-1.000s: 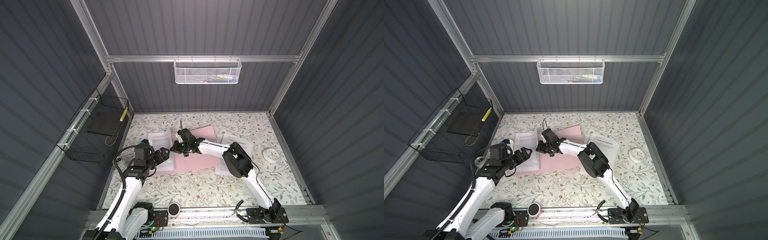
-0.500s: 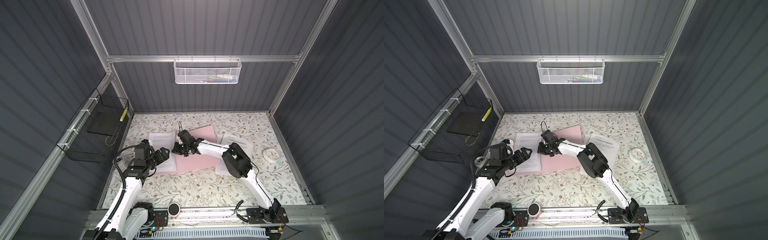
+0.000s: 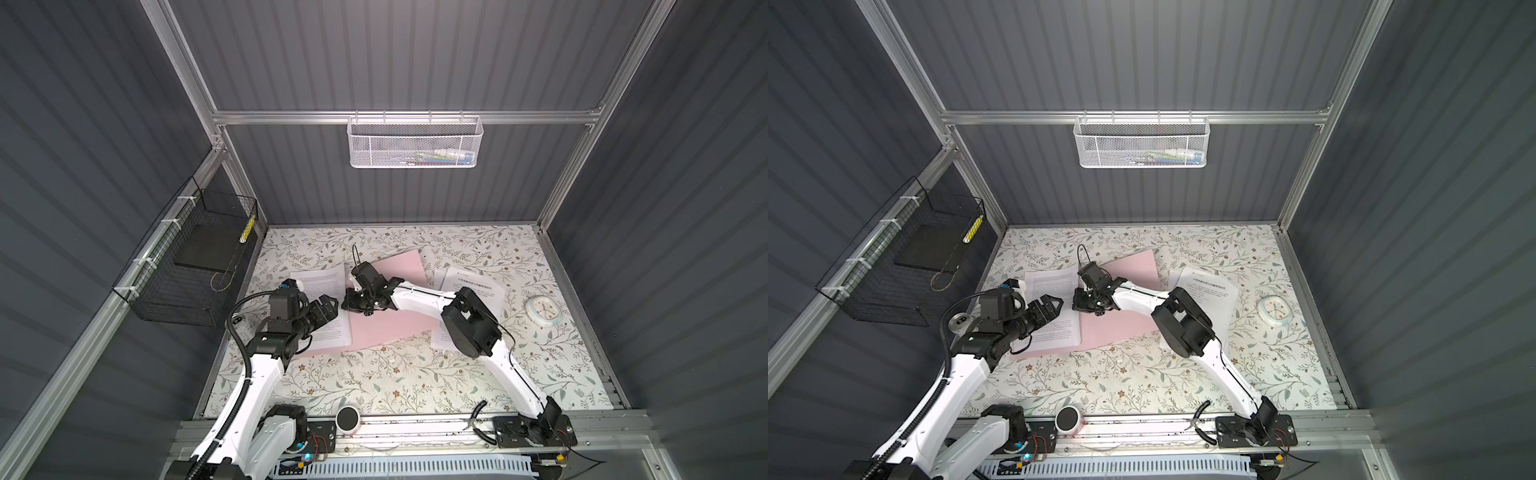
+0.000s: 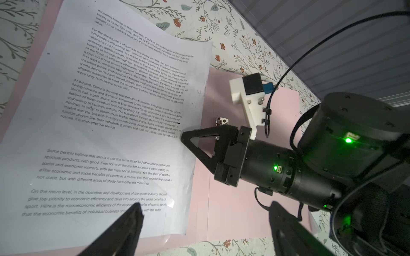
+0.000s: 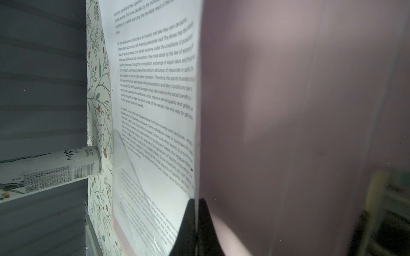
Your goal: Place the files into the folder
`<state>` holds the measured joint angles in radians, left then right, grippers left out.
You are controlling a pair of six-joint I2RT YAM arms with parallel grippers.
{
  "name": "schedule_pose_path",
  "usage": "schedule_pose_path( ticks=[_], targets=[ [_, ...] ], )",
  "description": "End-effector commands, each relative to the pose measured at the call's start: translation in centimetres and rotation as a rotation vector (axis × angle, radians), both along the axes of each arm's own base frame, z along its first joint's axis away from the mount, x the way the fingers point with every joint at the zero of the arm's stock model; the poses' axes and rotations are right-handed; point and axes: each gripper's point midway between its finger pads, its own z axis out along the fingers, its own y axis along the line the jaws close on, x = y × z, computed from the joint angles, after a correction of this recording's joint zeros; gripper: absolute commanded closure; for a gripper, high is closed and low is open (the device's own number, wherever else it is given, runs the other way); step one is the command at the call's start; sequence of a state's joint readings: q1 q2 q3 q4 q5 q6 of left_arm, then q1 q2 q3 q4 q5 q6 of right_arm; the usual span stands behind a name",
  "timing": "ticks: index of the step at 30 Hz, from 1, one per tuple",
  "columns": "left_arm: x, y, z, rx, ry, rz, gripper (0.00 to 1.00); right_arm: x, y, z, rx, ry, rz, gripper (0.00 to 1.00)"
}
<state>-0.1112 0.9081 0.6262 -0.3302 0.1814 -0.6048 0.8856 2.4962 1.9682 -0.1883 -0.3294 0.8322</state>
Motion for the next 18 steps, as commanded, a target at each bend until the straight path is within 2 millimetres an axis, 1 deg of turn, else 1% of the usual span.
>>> schedule_pose_path(
  ticks=[1, 11, 18],
  targets=[
    [-0.5, 0.4, -0.7, 0.030, 0.007, -0.004, 0.11, 0.4, 0.2, -0.1, -0.027, -0.032, 0.003, 1.00],
    [-0.6, 0.4, -1.0, 0.034, 0.011, -0.006, 0.11, 0.1, 1.5, 0.1, -0.026, -0.038, 0.032, 1.00],
    [-0.5, 0.5, -1.2, 0.036, 0.014, -0.005, 0.11, -0.2, 1.1, -0.6, -0.042, -0.020, 0.024, 1.00]
  ],
)
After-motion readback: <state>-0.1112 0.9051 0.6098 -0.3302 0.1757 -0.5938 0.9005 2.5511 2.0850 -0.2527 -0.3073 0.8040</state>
